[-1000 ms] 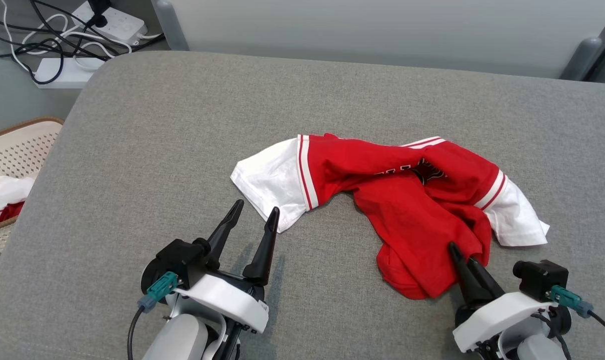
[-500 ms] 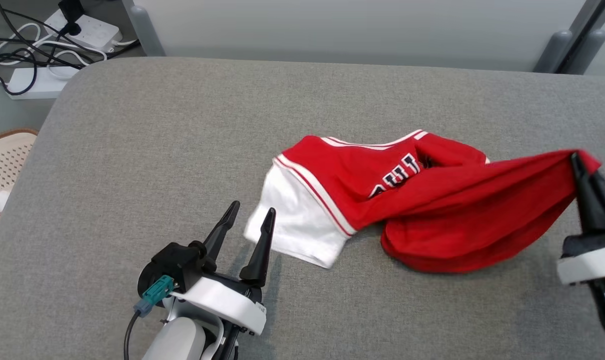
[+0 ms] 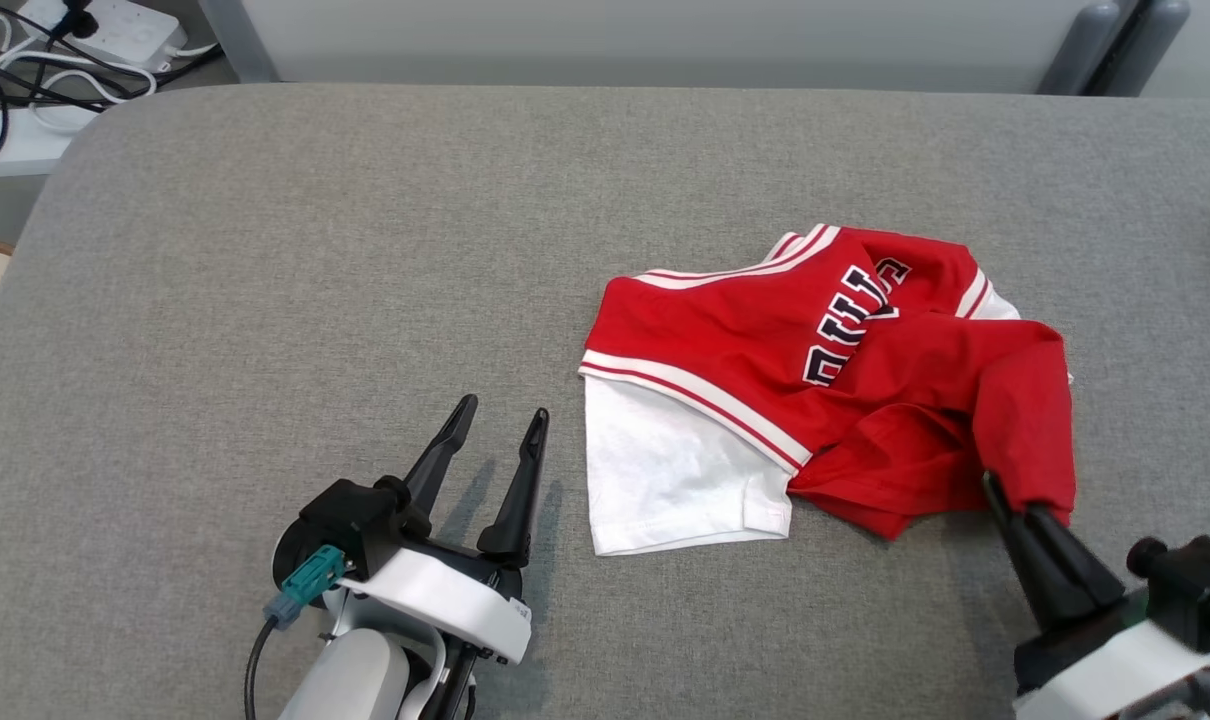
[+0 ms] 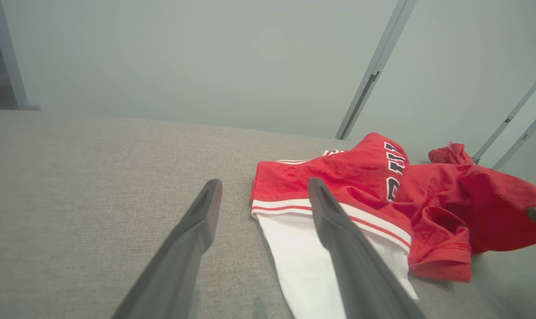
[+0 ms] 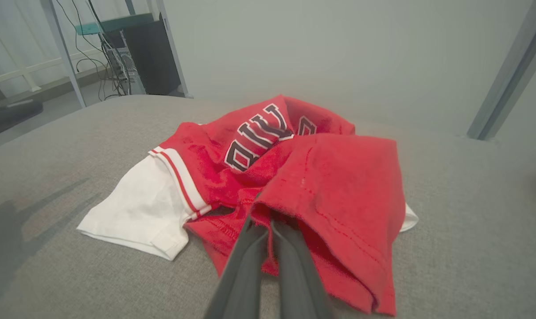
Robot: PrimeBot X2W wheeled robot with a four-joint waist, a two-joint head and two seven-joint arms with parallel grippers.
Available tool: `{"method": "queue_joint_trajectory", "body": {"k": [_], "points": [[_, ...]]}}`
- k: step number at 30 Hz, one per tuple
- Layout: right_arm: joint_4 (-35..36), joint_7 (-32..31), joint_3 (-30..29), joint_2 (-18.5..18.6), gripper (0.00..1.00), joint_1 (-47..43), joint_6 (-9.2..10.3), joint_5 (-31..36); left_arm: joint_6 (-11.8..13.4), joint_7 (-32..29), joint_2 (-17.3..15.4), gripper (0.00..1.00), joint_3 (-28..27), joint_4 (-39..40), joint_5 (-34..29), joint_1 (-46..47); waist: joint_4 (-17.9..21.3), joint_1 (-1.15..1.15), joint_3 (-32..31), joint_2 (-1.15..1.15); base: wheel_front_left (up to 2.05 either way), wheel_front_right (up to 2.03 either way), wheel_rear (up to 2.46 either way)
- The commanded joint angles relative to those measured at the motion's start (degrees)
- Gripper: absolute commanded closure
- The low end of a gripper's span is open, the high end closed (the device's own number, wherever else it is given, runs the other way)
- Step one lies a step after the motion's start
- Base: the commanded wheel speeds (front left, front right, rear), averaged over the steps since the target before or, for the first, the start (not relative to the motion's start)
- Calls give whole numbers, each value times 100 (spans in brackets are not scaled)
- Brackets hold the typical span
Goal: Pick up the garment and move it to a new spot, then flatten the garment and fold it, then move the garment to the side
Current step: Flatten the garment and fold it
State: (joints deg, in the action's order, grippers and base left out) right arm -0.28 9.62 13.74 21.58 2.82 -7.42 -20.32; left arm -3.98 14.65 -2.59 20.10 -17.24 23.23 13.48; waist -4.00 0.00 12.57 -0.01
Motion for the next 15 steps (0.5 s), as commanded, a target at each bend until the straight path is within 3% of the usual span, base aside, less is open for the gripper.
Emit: {"method": "queue_joint_trajectory", "body": {"k": [1,5,9,12,13,15], "points": [[192,-61,143,138,100,-130,-7,-113,5,35,-30,0,-195,146,4,232,58,0,44,1,0,0,0],[104,-223,126,148,100,-547,-7,-280,-22,35,-30,0,-230,121,-22,290,177,0,125,1,0,0,0],[-113,-159,-560,-33,100,-721,-7,-50,-53,35,-29,0,-236,108,-78,345,287,0,177,1,0,0,0],[-208,-146,-747,-176,100,-709,-7,29,-71,35,-29,0,-211,80,-90,368,303,0,182,1,0,0,0],[-239,-155,-769,-206,94,-705,-7,47,-76,35,-29,0,-205,72,-92,376,300,0,180,1,0,0,0],[-275,-153,-784,-292,47,-695,-7,-14,-84,35,-29,0,-202,65,-97,391,294,0,186,1,0,0,0]]}}
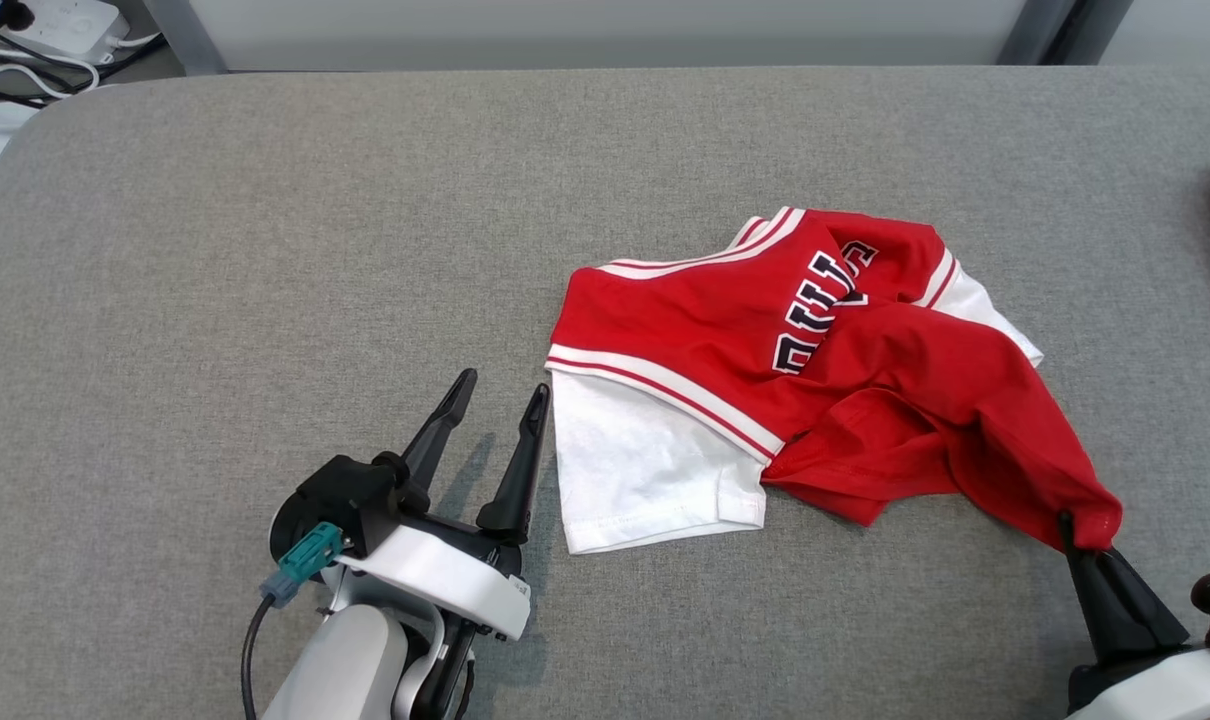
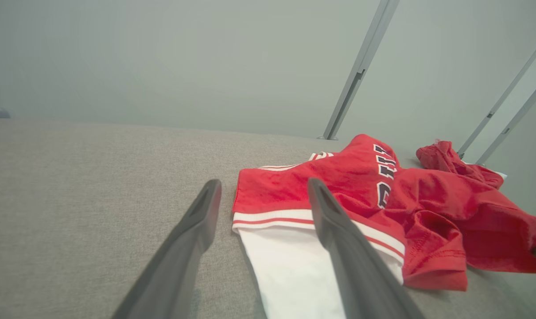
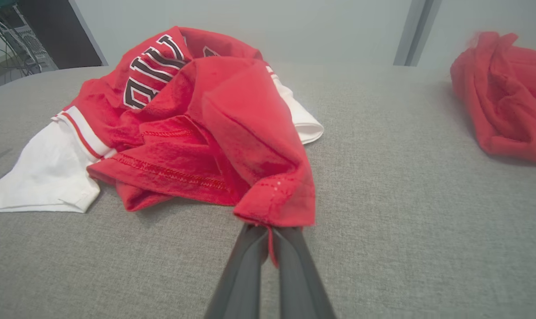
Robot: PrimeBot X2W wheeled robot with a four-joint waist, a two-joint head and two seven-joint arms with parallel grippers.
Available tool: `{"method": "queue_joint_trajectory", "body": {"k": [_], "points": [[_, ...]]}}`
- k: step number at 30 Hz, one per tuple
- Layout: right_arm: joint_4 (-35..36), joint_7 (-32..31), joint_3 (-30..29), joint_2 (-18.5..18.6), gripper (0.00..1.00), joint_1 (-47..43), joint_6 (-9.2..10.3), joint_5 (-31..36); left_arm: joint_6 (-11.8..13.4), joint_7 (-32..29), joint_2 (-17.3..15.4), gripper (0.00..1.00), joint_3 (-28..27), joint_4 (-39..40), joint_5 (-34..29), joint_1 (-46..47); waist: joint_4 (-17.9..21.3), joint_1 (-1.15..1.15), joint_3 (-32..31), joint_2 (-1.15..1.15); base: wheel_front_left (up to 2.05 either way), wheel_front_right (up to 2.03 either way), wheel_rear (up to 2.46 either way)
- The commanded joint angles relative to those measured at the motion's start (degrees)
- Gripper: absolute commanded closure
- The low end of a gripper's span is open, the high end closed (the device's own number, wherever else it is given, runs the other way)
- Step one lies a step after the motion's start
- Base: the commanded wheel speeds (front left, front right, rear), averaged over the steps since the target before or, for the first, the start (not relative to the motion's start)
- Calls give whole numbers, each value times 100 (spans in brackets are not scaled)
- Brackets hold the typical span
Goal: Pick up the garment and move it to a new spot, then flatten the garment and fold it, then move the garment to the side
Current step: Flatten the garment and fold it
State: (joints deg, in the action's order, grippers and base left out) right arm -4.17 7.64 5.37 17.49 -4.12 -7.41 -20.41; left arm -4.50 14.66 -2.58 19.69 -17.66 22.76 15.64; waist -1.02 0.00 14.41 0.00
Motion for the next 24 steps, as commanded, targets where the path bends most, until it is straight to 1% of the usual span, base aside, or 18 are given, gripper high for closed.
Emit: {"method": "queue_joint_trajectory", "body": {"k": [1,3,5,10,12,13,14,16,17,19,20,21,22,24], "points": [[99,56,68,97,28,8,-8,-19,-36,34,-30,0,-166,102,-55,179,-9,0,7,0,0,0,0],[75,103,113,48,7,34,-8,-104,-46,34,-30,0,-175,89,-67,184,-19,0,14,0,0,0,0],[65,155,147,5,0,51,-8,-215,-52,34,-30,0,-173,80,-82,181,-27,0,14,0,0,0,0],[221,234,168,-52,0,-10,-8,-744,-58,34,-30,0,-197,73,-146,162,-5,0,8,0,0,0,0],[317,254,149,-20,0,-51,-8,-921,-65,34,-30,0,-211,49,-167,168,16,0,7,0,0,0,0],[351,254,149,10,6,-72,-8,-956,-70,34,-30,0,-216,40,-174,173,26,0,9,0,0,0,0],[377,247,146,22,16,-97,-8,-1007,-76,34,-30,0,-221,33,-181,177,37,0,10,0,0,0,0],[402,237,136,37,16,-123,-8,-1041,-79,34,-30,0,-220,34,-191,179,47,0,13,0,0,0,0],[429,230,119,55,20,-151,-8,-1057,-81,34,-30,0,-217,39,-203,176,58,0,18,0,0,0,0],[491,228,57,58,23,-211,-8,-1068,-89,34,-30,0,-217,51,-226,171,81,0,35,0,0,0,0],[523,228,23,63,33,-247,-8,-1069,-94,34,-31,0,-212,48,-240,169,89,0,42,0,0,0,0],[562,232,-9,63,37,-278,-8,-1070,-95,34,-32,0,-215,50,-252,166,103,0,53,0,0,0,0],[599,235,-41,57,40,-310,-8,-1075,-97,34,-34,0,-221,53,-262,165,116,0,64,0,0,0,0],[674,234,-110,56,42,-369,-8,-1048,-99,34,-44,0,-219,35,-286,169,141,0,87,0,0,0,0]]}}
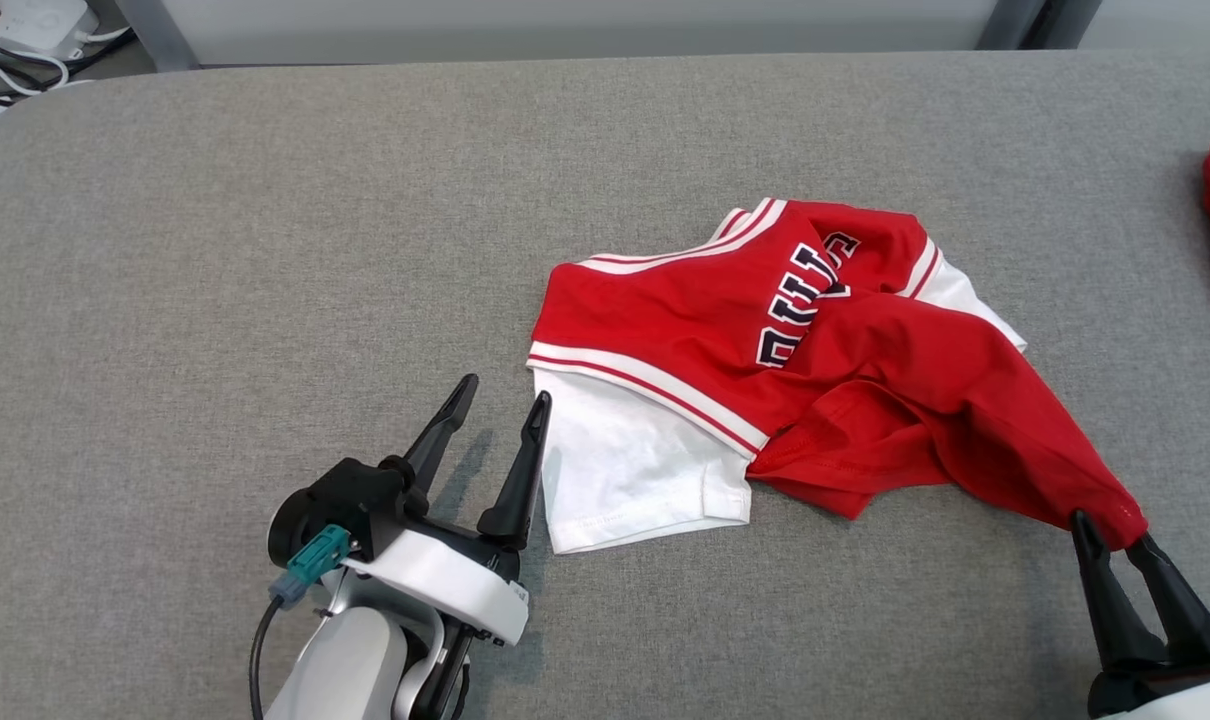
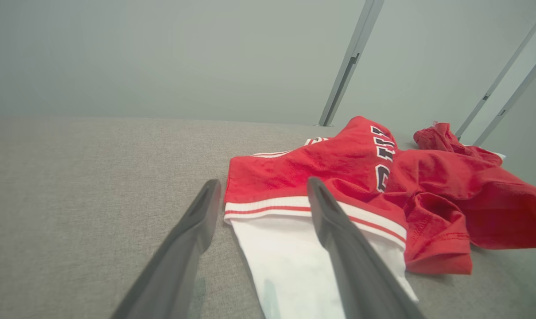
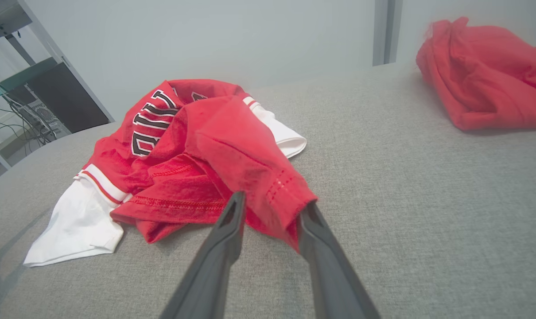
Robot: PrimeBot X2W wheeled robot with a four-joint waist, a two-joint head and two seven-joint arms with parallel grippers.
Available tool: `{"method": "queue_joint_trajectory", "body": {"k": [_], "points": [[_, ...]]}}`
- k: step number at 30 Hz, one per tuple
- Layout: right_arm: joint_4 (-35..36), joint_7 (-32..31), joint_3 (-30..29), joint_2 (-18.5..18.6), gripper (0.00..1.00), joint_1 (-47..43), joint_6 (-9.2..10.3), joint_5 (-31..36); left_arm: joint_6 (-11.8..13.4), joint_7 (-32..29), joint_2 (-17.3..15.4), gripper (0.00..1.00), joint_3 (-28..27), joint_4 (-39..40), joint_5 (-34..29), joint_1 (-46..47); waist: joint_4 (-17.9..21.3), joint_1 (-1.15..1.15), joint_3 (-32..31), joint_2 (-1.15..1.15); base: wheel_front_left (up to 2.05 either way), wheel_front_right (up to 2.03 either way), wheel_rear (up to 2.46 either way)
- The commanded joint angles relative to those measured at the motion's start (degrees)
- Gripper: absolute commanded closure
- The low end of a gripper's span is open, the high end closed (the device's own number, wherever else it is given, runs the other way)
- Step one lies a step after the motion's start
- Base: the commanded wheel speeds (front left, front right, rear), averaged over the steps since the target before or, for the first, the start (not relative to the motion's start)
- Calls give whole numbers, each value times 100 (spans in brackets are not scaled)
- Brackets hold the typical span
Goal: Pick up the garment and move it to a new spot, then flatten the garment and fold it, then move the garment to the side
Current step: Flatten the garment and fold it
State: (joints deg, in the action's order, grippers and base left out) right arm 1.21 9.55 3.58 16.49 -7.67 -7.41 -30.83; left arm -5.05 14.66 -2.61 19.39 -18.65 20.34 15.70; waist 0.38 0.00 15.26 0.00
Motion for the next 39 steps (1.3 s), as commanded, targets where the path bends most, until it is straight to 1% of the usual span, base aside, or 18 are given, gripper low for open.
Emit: {"method": "queue_joint_trajectory", "body": {"k": [1,3,4,6,8,10,11,16,19,21,23,28,30,31,33,35,36,39], "points": [[178,48,41,152,48,-35,-8,-4,-45,34,-41,0,-184,125,-55,167,12,0,11,0,0,0,0],[231,57,-16,163,55,-67,-8,35,-50,34,-45,0,-156,88,-76,176,31,0,27,0,0,0,0],[261,60,-33,158,60,-77,-8,51,-54,34,-50,0,-140,60,-85,184,38,0,31,0,0,0,0],[305,44,-57,146,65,-101,-8,92,-62,34,-63,0,-100,-4,-103,201,44,0,30,0,0,0,0],[359,41,-64,145,100,-121,-8,154,-69,4,-73,0,-51,-63,-114,207,44,0,18,0,0,0,0],[393,21,-66,136,100,-141,-8,183,-89,-144,-85,0,24,-123,-83,190,38,0,6,0,0,0,0],[399,5,-65,133,100,-147,-8,198,-103,-315,-85,0,64,-167,-21,158,33,0,-3,0,0,0,0],[372,-39,-79,128,100,-160,-8,269,-122,-1399,-168,0,254,-67,232,-14,-20,0,-42,0,0,0,0],[343,-23,-69,143,100,-161,-8,259,-3,-1985,-279,0,359,181,207,-134,-46,0,-41,0,0,0,0],[341,-23,-50,147,100,-156,-8,255,117,-2253,-385,0,428,401,95,-203,-53,0,-25,0,0,0,0],[338,-17,-41,155,100,-141,-8,242,172,-2468,-454,0,484,626,57,-283,-62,0,3,0,0,0,0],[321,3,-45,179,100,-112,-8,231,143,-3168,-580,0,692,1175,161,-543,-83,0,78,0,0,0,0],[310,9,-41,178,100,-89,-8,244,159,-3341,-613,11,708,1307,216,-609,-83,0,105,0,0,0,0],[306,11,-29,174,100,-70,-8,248,180,-3377,-623,21,706,1358,221,-620,-82,0,119,0,0,0,0],[302,11,-9,162,100,-39,-8,257,223,-3401,-617,52,704,1425,226,-631,-82,0,136,0,0,0,0],[307,-2,5,153,100,-23,-8,264,257,-3381,-603,58,698,1448,225,-623,-82,0,149,0,0,0,0],[308,-8,5,153,100,-18,-8,271,265,-3369,-597,60,698,1447,229,-619,-83,0,153,0,0,0,0],[306,-18,-3,156,100,-13,-8,284,276,-3336,-591,58,695,1419,233,-607,-84,0,156,0,0,0,0]]}}
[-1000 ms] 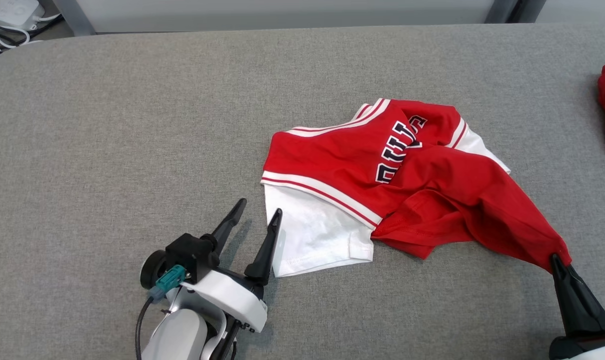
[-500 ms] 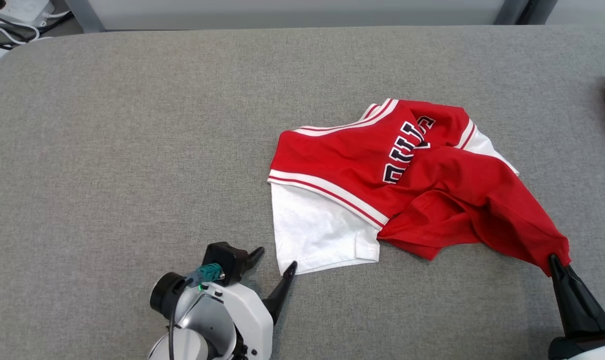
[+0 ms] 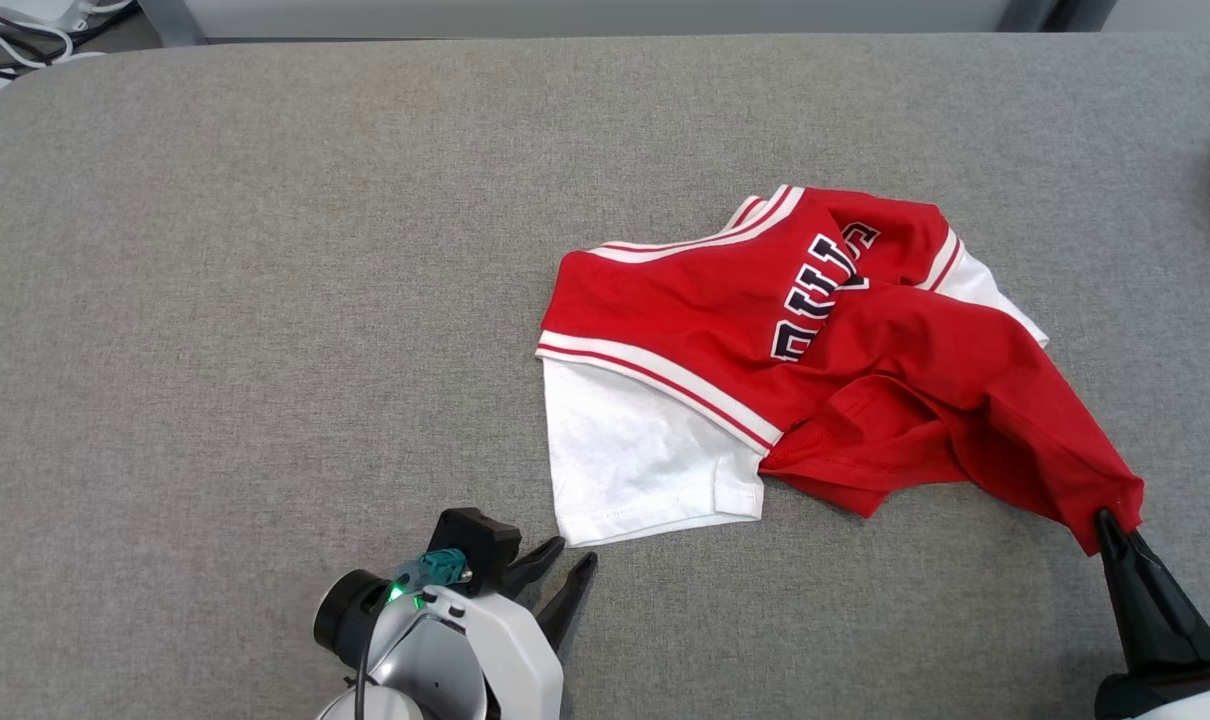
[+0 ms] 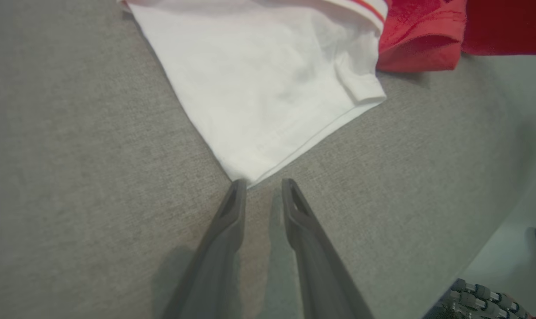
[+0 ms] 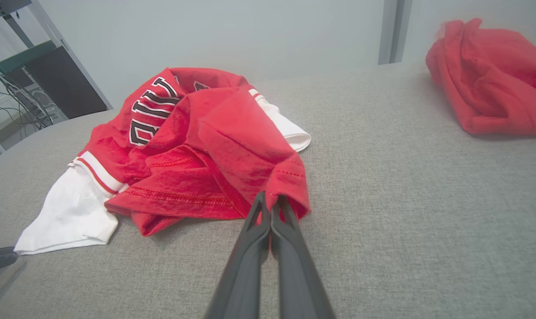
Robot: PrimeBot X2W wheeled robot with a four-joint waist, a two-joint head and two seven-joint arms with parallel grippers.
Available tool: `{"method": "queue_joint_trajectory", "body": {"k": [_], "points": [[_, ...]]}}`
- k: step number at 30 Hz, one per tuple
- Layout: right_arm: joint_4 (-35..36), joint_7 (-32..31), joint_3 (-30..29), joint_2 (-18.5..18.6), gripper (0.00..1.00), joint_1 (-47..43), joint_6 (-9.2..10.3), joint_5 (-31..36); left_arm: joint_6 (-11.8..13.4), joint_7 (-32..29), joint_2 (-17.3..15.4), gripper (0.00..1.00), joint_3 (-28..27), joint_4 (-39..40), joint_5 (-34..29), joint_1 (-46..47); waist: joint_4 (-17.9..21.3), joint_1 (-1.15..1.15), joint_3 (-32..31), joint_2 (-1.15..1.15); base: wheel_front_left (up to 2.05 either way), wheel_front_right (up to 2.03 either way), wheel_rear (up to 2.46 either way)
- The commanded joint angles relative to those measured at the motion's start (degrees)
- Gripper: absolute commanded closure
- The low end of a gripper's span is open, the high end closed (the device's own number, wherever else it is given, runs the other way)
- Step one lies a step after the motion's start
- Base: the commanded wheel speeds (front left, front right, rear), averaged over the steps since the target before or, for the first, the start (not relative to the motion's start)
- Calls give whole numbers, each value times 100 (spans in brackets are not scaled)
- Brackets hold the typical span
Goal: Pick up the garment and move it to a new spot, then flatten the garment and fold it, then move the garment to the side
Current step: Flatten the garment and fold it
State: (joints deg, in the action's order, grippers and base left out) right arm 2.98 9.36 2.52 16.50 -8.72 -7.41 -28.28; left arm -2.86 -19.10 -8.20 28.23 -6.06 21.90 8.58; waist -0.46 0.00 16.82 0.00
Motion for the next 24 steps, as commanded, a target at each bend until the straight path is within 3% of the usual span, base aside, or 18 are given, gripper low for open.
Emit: {"method": "queue_joint_trajectory", "body": {"k": [1,3,5,7,11,15,17,19,20,24], "points": [[128,-3,99,157,100,93,-8,37,75,63,-31,56,-196,135,69,112,-1,0,-1,0,0,0,0],[128,-14,99,159,100,95,-8,46,150,168,-29,47,-216,88,-4,144,0,0,-5,0,0,0,0],[136,-22,98,163,100,97,-8,47,193,254,-15,14,-218,47,-48,171,-3,0,-4,0,0,0,0],[177,-56,118,170,100,107,-8,42,204,380,15,0,-186,-124,-83,250,-8,0,-1,0,0,0,0],[209,-83,120,195,100,119,-8,33,218,618,102,15,-179,-412,-81,386,10,0,6,0,0,0,0],[250,-108,103,212,100,117,-8,32,191,738,146,51,-148,-636,-63,490,42,0,33,0,0,0,0],[262,-114,91,215,100,116,-8,33,177,781,161,57,-129,-708,-61,531,49,0,44,0,0,0,0],[265,-127,88,217,100,114,-8,29,136,798,173,80,-98,-789,-42,565,55,0,46,0,0,0,0],[266,-131,86,218,100,116,-8,29,117,810,176,100,-84,-823,-36,583,55,0,46,0,0,0,0],[272,-120,48,227,100,121,-8,82,54,950,191,100,-55,-865,-12,631,36,0,10,0,0,0,0]]}}
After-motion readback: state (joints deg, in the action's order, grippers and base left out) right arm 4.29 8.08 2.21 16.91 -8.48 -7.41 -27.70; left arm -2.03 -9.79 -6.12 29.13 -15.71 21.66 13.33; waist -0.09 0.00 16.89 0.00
